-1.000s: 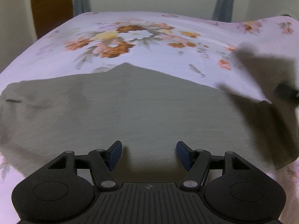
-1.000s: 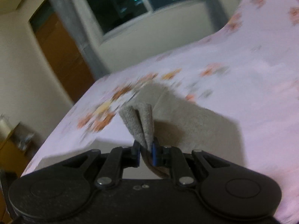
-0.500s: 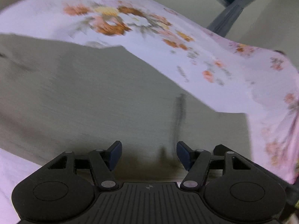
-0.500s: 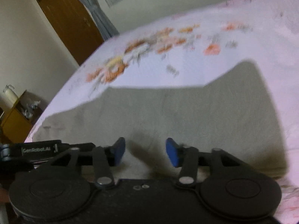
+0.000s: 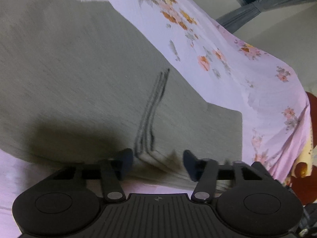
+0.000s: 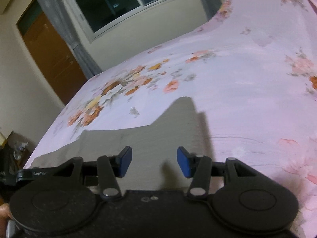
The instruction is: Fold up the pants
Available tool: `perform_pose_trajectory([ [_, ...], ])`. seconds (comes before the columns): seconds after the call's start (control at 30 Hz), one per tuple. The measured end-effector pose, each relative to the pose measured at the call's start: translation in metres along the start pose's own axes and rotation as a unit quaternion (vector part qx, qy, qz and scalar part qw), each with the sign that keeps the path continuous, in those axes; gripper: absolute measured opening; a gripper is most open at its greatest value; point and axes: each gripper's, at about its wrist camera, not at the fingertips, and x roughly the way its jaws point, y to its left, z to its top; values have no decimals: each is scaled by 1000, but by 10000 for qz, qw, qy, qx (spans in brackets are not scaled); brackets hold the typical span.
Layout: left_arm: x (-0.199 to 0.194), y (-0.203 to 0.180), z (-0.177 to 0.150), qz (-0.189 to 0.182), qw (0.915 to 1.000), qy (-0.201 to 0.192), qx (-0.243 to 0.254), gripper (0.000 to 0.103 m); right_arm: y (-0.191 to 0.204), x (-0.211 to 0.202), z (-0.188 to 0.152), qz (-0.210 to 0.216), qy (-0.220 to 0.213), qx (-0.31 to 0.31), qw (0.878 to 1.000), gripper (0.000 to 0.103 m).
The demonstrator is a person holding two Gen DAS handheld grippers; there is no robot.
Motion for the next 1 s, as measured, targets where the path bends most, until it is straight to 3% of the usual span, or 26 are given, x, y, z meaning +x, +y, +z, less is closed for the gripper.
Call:
perform_pose_trajectory([
  [0.07, 9, 1, 0, -41, 9998, -50, -169, 31, -8, 0, -1, -60, -11, 54, 10000, 50],
  [0.13, 15, 3, -1, -115, 9992, -27, -370, 22, -15, 0, -2, -143, -38, 83, 9999, 50],
  [0.33, -26, -17, 3, -294, 9962, -813, 70, 19, -26, -7, 9, -571, -281, 113, 9979, 50],
  [0.43, -65, -21, 15, -243, 9903, -1291, 456, 19, -15, -1, 14, -550, -249, -134, 9981, 48],
  [0.5, -84, -11, 22, -106, 9884, -1405, 565, 19, -4, 6, 12, -436, -121, -289, 9986, 47],
  [0.7, -57, 32, 12, 790, 9918, -741, 677, 19, 30, 51, -10, -279, 543, -657, 9960, 45],
  [0.8, -51, 37, 5, 884, 9908, -775, 663, 27, 37, 73, -28, -465, 989, -984, 9891, 45],
  [0.87, -58, 31, 5, 1049, 9884, -819, 729, 43, 41, 74, -32, -514, 1020, -1219, 9859, 45],
  [0.93, -74, 23, 6, 1389, 9796, -1124, 917, 52, 45, 70, -28, -427, 969, -1140, 9878, 46],
  [1.0, -84, 11, 9, 1528, 9714, -1361, 1202, 54, 49, 67, -23, -338, 850, -1013, 9906, 46],
])
